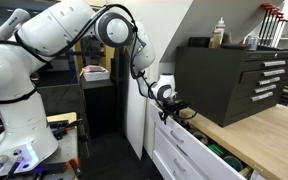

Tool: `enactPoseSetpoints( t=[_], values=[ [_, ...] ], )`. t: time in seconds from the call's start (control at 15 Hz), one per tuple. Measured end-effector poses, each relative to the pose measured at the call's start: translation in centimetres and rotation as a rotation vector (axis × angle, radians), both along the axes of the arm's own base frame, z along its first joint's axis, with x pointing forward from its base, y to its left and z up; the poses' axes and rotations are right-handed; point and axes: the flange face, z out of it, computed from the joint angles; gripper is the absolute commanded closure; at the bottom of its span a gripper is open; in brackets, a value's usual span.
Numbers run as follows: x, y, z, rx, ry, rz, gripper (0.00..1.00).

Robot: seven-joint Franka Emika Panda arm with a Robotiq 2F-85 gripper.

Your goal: Fully open the topmost drawer of the cabinet to the left

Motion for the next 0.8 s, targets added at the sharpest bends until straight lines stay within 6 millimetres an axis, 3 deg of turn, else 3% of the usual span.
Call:
enactPoseSetpoints(
  t=[0.33, 0.8],
  values=[
    [0.6, -0.39, 0.56, 0.001, -0.015, 0.004, 0.92],
    [0.64, -0.54, 0.65, 0.003, -0.014, 0.038, 0.88]
  ],
)
